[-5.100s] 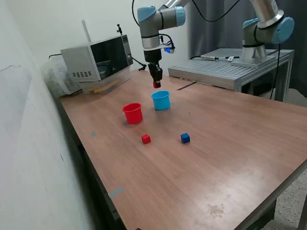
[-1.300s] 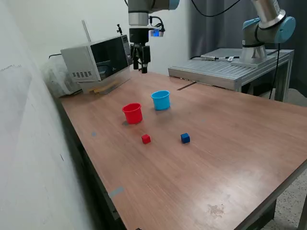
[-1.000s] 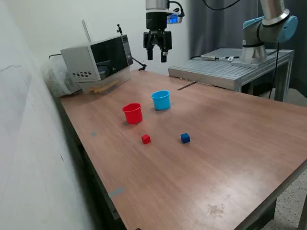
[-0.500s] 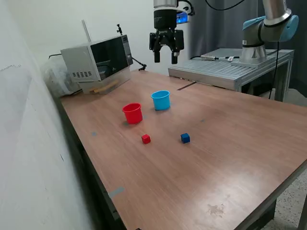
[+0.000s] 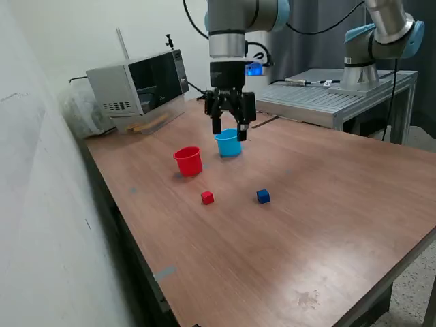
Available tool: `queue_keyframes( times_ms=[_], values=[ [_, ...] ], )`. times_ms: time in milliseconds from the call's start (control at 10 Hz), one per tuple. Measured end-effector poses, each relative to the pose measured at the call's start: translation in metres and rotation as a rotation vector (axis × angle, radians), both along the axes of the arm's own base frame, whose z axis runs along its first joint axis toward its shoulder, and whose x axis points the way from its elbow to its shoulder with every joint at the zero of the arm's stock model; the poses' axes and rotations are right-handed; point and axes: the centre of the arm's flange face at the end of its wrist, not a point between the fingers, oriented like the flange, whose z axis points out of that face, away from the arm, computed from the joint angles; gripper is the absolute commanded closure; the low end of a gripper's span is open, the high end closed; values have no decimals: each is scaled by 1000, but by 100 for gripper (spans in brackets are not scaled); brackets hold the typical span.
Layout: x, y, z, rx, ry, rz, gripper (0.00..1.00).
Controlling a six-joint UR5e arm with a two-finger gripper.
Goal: Place red objects in the red bin, and blue objects in the blue bin.
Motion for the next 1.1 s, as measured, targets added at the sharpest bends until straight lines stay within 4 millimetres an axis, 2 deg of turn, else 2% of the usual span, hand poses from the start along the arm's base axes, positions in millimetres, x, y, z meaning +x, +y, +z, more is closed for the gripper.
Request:
queue_keyframes(
  times_ms=[200, 300, 600, 800, 1100],
  values=[
    [-21, 2, -40, 29, -1, -16, 0],
    [-29, 7, -53, 43, 2, -29, 0],
    [-51, 43, -76, 65, 17, -102, 0],
    [-56, 64, -95, 74, 10, -143, 0],
    [-53, 74, -122, 79, -11, -158, 0]
  ],
)
